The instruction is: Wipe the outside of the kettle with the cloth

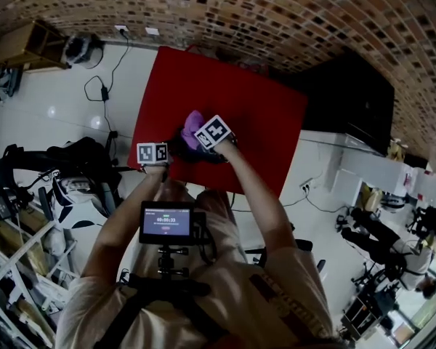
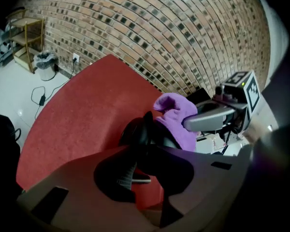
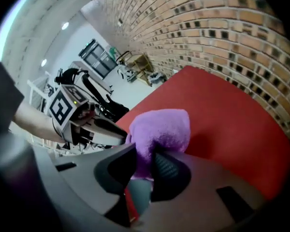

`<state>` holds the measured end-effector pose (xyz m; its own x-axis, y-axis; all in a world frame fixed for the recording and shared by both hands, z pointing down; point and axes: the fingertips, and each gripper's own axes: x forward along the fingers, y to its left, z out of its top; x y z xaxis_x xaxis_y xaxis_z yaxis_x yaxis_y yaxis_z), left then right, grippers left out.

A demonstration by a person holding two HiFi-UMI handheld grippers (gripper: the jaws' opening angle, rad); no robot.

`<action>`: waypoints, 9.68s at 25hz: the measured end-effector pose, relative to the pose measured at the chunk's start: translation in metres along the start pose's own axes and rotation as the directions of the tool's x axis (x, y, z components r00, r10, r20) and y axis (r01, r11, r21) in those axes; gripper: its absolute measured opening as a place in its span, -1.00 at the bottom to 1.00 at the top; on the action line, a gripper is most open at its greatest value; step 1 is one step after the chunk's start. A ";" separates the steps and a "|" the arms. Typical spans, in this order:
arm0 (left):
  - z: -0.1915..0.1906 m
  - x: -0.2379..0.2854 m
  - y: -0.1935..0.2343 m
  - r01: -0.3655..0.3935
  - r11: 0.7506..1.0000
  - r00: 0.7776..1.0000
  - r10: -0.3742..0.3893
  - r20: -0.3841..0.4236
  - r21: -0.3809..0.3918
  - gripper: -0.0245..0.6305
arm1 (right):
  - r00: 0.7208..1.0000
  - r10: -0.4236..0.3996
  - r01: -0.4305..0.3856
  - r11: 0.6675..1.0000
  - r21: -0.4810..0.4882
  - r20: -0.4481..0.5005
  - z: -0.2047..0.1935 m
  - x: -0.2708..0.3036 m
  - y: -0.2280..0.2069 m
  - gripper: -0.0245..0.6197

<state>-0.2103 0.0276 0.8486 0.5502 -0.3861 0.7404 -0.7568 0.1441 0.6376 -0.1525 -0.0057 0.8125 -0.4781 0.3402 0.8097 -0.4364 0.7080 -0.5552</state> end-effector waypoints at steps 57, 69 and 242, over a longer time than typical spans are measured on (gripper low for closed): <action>0.001 -0.004 0.005 0.031 0.948 0.998 -0.013 -0.058 0.317 -0.73 | 0.858 -0.449 0.188 0.726 0.662 0.249 -0.245 -0.010 -0.071 -0.67; -0.003 -0.009 0.003 -0.034 0.930 0.998 0.051 -0.038 0.366 -0.81 | 0.863 -0.061 -0.179 0.891 0.417 0.501 -0.084 0.086 0.078 -0.67; -0.068 0.004 -0.117 -0.185 -0.360 0.891 0.332 0.311 0.915 -0.12 | 0.832 -0.189 -0.107 0.868 0.485 0.522 -0.330 -0.058 -0.071 -0.67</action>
<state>-0.0952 0.0710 0.7913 0.1294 -0.5791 0.8049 -0.1525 -0.8137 -0.5609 0.1581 0.1286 0.8675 -0.7132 -0.1739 0.6790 -0.6971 0.2779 -0.6610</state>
